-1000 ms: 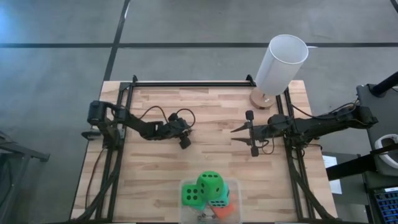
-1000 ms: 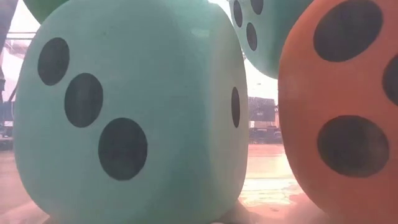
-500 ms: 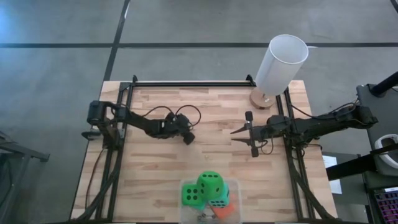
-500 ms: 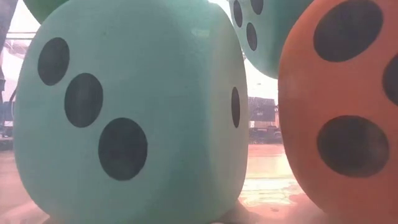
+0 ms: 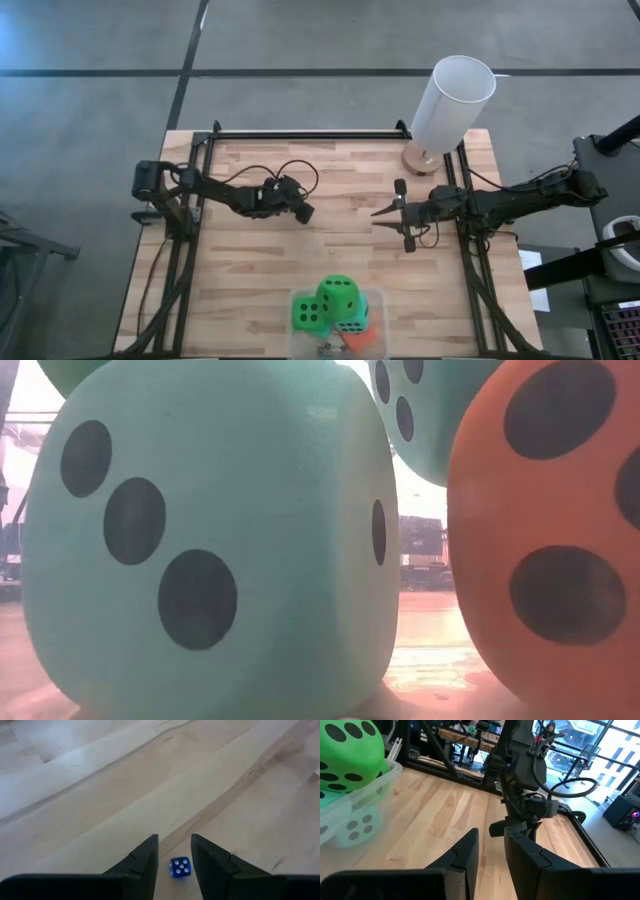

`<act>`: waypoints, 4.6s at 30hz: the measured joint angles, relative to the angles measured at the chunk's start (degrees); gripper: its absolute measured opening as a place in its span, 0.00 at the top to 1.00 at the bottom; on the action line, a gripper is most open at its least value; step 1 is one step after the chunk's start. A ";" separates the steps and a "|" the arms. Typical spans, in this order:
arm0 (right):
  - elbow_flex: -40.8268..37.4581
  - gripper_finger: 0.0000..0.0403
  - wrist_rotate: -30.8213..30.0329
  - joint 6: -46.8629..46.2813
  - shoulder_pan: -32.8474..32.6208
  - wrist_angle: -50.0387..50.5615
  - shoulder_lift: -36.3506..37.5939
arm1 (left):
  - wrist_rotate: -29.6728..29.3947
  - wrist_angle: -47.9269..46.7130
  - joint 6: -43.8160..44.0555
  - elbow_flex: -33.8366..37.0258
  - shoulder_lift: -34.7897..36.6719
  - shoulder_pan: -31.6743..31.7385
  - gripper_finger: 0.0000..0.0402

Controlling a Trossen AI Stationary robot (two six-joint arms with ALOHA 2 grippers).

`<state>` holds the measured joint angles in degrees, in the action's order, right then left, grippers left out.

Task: Pick & Place Dice
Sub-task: Put the small blue dice into the transparent bin

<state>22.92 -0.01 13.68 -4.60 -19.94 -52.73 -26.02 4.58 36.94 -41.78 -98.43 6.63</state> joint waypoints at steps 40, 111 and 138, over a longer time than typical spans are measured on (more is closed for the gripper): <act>0.00 0.77 -0.07 0.26 0.02 -0.39 0.07 | 1.08 -0.57 5.08 0.20 -0.80 -0.75 0.70; -0.02 0.83 -0.02 -4.60 0.00 -0.36 0.07 | 6.45 -9.59 -27.41 -9.48 29.36 -32.05 0.89; -0.02 0.82 0.00 -4.97 0.00 0.08 0.05 | 23.30 -3.68 -29.45 -28.55 3.71 -43.20 0.88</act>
<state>22.90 -0.01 8.71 -4.60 -19.86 -52.68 -2.71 0.90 7.50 -70.33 -94.72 -36.57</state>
